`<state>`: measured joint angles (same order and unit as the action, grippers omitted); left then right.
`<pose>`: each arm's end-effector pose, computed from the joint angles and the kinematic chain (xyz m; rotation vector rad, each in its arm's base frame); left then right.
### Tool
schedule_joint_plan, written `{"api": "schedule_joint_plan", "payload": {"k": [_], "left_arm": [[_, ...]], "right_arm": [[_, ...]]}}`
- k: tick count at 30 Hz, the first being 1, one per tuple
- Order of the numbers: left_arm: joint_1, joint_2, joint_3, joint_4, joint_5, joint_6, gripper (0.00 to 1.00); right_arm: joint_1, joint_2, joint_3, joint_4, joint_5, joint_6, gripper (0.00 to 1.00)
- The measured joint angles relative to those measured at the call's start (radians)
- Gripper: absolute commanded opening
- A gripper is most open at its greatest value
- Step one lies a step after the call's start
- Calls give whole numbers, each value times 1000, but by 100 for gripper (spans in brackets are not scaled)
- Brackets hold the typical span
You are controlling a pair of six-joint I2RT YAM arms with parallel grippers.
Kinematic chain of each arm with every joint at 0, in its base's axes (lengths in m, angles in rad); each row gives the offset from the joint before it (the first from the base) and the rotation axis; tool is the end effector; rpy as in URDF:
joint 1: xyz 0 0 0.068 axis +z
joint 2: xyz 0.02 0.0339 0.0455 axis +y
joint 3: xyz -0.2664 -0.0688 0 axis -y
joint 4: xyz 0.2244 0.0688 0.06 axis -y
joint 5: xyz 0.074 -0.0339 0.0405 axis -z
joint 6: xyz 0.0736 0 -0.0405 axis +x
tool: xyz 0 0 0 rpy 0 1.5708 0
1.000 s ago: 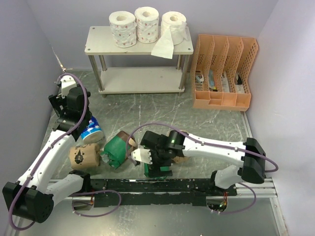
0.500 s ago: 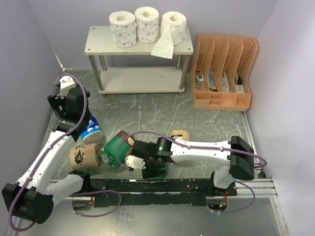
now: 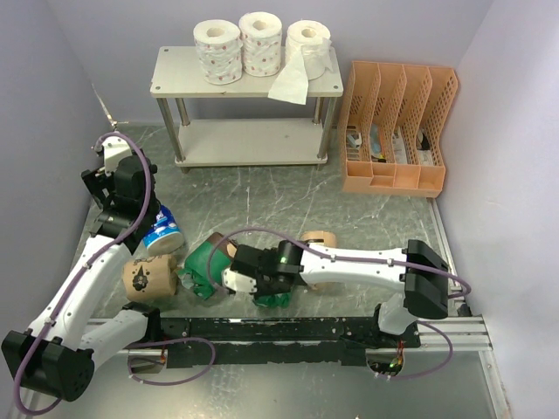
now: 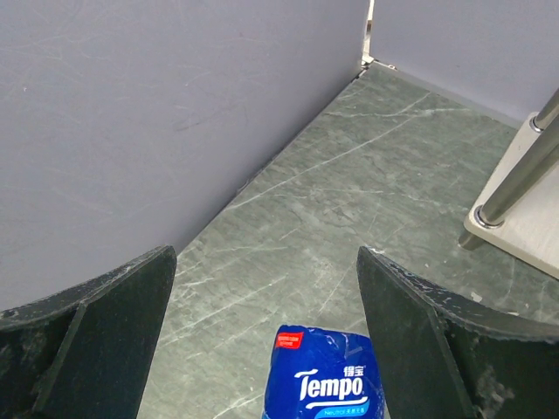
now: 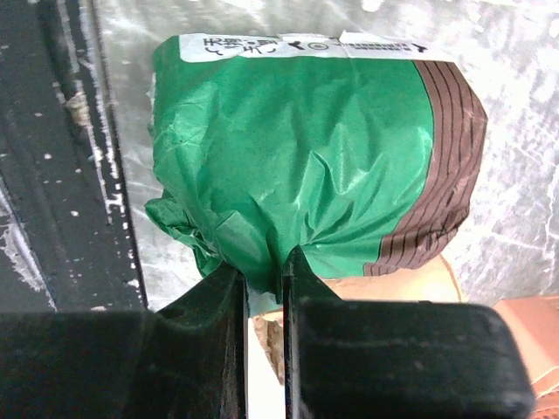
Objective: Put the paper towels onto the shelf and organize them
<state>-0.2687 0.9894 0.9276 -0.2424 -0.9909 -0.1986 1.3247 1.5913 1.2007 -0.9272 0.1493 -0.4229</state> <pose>0.2192 0.0035 0.3479 -0.5954 1.6691 0.5860 0.0819 0.2811 0.2078 -2.1674 1.8498 -0.0339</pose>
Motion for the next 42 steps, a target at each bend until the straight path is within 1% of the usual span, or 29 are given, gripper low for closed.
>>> {"api": "schedule_joint_plan", "payload": {"k": [4, 6, 8, 10, 13, 15, 19, 22, 24, 26, 28, 30, 33, 36, 38, 40, 42], "left_arm": [[0, -5, 0, 0, 1, 0, 96], [0, -5, 0, 0, 5, -1, 96], [0, -5, 0, -1, 8, -3, 96], [0, -5, 0, -1, 10, -7, 96], [0, -5, 0, -5, 10, -16, 96], [0, -6, 0, -6, 10, -19, 96], [0, -16, -7, 4, 9, -17, 96], [0, -15, -7, 5, 8, -18, 96], [1, -14, -7, 3, 8, -19, 96], [2, -15, -7, 4, 8, -18, 96], [3, -18, -7, 6, 8, -18, 96], [4, -25, -7, 6, 8, -18, 96], [4, -32, -7, 9, 8, -17, 96], [4, -30, -7, 10, 8, -17, 96], [4, -27, -7, 10, 8, -17, 96], [4, -24, -7, 10, 8, -17, 96], [4, -23, -7, 10, 8, -14, 96]], "right_arm": [[-90, -37, 1, 29, -36, 23, 0], [-182, -70, 17, 40, -92, 58, 0], [-291, -110, 54, 58, -161, 104, 0], [-401, -156, 98, 96, -269, 145, 0], [-504, -200, 171, 127, -419, 190, 0], [-524, -201, 238, 130, -515, 222, 0], [-521, -175, 338, 137, -658, 296, 0], [-531, -136, 389, 134, -742, 319, 0], [-547, -116, 391, 137, -793, 335, 0], [-560, -107, 378, 137, -803, 359, 0], [-568, -91, 380, 125, -771, 380, 0], [-584, -52, 417, 83, -752, 383, 0], [-665, 23, 460, 60, -789, 397, 0], [-778, 35, 383, 119, -819, 459, 0], [-851, 3, 282, 193, -814, 526, 0], [-900, -44, 202, 252, -780, 636, 0], [-911, -90, 161, 304, -729, 733, 0]]}}
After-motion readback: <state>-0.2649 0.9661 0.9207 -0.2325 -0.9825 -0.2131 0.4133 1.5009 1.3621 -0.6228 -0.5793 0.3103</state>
